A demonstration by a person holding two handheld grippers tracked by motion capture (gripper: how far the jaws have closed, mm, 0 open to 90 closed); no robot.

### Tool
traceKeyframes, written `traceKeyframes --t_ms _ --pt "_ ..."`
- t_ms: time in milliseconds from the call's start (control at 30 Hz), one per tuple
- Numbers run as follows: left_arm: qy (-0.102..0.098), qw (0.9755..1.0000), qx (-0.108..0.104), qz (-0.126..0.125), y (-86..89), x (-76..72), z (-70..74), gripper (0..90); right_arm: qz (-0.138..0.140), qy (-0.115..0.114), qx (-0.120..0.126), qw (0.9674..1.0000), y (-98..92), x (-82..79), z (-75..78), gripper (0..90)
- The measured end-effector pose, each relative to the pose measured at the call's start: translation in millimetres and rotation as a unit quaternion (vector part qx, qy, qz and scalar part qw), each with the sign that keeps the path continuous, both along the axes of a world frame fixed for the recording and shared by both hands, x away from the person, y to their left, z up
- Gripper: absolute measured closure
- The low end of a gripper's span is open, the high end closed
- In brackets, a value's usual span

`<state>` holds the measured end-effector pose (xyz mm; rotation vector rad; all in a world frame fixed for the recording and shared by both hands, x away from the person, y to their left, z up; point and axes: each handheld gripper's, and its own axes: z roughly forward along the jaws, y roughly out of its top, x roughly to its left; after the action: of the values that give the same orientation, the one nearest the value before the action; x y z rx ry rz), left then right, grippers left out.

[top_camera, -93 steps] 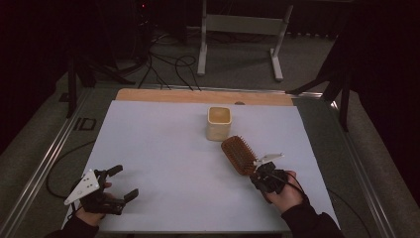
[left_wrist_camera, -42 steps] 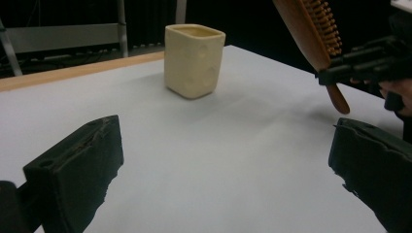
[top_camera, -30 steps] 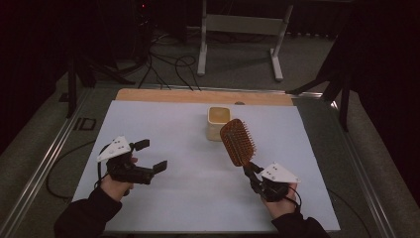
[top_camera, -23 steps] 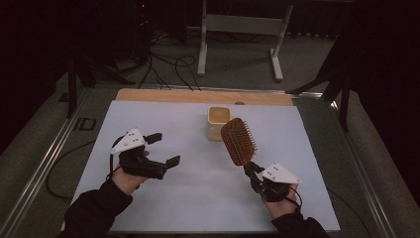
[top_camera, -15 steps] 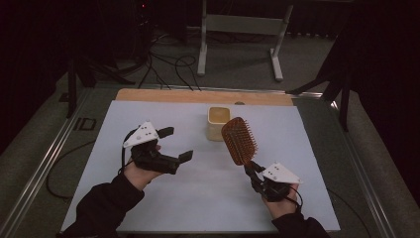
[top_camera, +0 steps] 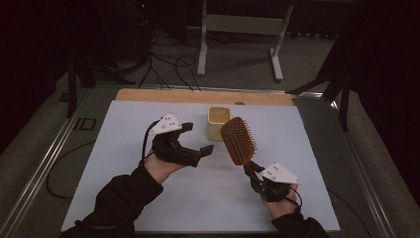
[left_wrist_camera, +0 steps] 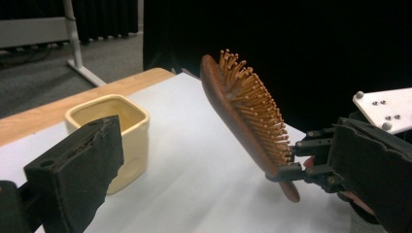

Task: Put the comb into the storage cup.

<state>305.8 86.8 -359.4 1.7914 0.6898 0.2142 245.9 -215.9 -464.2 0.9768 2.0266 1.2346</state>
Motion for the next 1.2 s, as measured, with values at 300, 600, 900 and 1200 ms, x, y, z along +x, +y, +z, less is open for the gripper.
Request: traceKeyframes --t_ms 300,600,900,1200 --pt "0.029 0.9995 -0.014 -0.006 -22.0 12.4 2.0 0.3 0.002 -0.005 -0.002 1.0 0.8 -0.4 -0.1 73.7" --pt "0.082 0.9962 -0.027 -0.01 -35.3 25.9 -3.3 0.4 0.005 -0.003 -0.002 1.0 1.1 -0.9 0.6 73.7" --pt "0.098 0.9947 -0.03 -0.015 -54.3 29.3 -6.2 0.7 0.005 -0.006 -0.001 1.0 0.5 -1.0 1.0 73.7" --pt "0.114 0.9928 -0.035 -0.009 -67.0 33.0 -11.8 6.1 0.008 -0.003 -0.002 1.0 2.0 -1.2 0.8 73.7"
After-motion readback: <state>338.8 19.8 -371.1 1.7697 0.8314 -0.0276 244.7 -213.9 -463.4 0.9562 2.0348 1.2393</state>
